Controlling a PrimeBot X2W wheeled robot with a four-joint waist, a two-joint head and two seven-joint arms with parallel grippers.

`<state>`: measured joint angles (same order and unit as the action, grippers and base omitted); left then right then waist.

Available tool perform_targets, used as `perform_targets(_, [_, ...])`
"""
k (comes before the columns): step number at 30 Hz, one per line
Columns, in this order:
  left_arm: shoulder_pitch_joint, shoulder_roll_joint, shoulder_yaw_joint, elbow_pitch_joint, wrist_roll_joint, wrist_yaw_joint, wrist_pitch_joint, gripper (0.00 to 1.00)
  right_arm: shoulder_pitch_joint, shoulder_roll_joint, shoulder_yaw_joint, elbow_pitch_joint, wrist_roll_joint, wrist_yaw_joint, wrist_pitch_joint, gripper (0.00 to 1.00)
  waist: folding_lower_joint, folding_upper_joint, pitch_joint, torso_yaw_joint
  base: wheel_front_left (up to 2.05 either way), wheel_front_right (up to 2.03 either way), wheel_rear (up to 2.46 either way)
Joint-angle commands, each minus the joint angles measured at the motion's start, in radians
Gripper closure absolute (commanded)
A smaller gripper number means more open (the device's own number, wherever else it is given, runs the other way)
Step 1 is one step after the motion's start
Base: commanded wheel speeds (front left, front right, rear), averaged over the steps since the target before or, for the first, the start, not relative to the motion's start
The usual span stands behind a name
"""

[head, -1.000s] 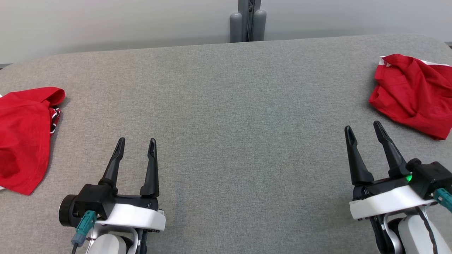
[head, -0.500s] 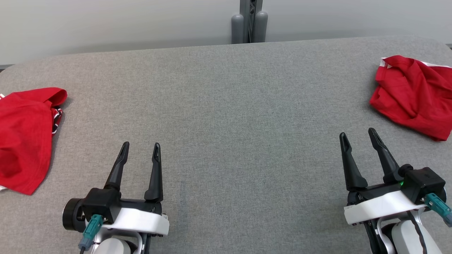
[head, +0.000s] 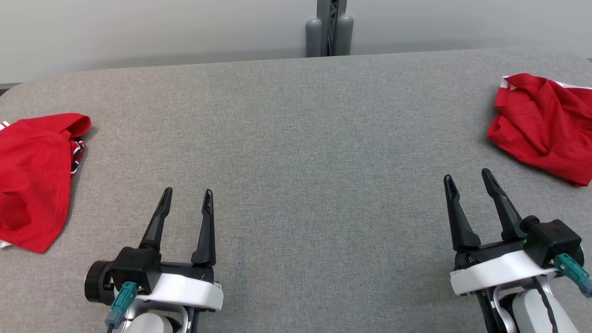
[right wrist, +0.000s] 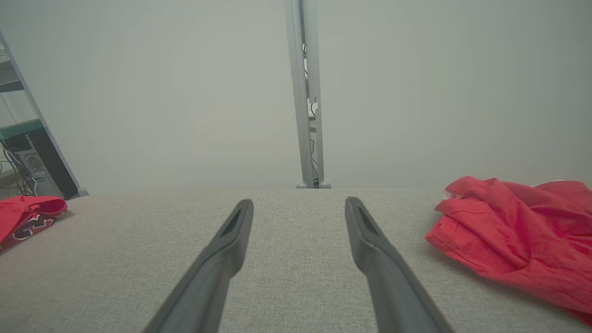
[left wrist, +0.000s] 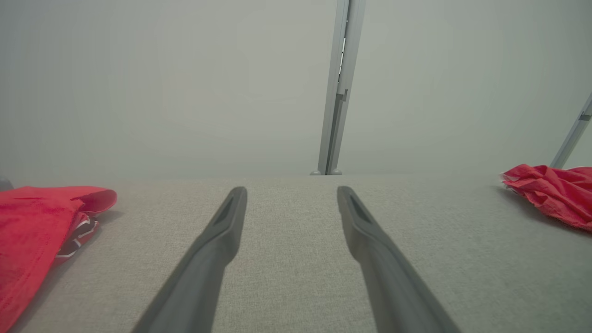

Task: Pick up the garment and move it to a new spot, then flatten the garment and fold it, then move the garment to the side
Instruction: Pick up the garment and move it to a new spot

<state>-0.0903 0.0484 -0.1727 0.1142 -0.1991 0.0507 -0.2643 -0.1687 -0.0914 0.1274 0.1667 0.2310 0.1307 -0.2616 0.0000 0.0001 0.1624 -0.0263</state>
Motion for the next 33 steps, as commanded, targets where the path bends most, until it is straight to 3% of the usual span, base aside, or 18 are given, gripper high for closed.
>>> perform_targets(1, [-0.002, 0.005, 0.002, 0.003, -0.001, -0.004, 0.001, 0.00, 0.007, -0.003, -0.004, 0.001, -0.001, 0.000, -0.005, 0.00, 0.0000, -0.0001, 0.000, 0.001, 0.00, 0.00, 0.00])
perform_targets(13, [-0.013, 0.005, -0.020, 0.009, -0.010, -0.009, 0.001, 0.00, 0.011, -0.015, 0.000, 0.008, -0.007, 0.000, -0.005, 0.00, 0.0000, -0.0001, 0.011, 0.059, 0.00, 0.00, 0.00])
perform_targets(33, [0.037, 0.004, -0.032, -0.005, -0.023, 0.008, 0.001, 0.00, 0.023, -0.025, 0.071, 0.020, -0.005, 0.000, -0.005, 0.00, 0.0000, -0.0001, -0.022, 0.339, 0.00, 0.00, 0.00])
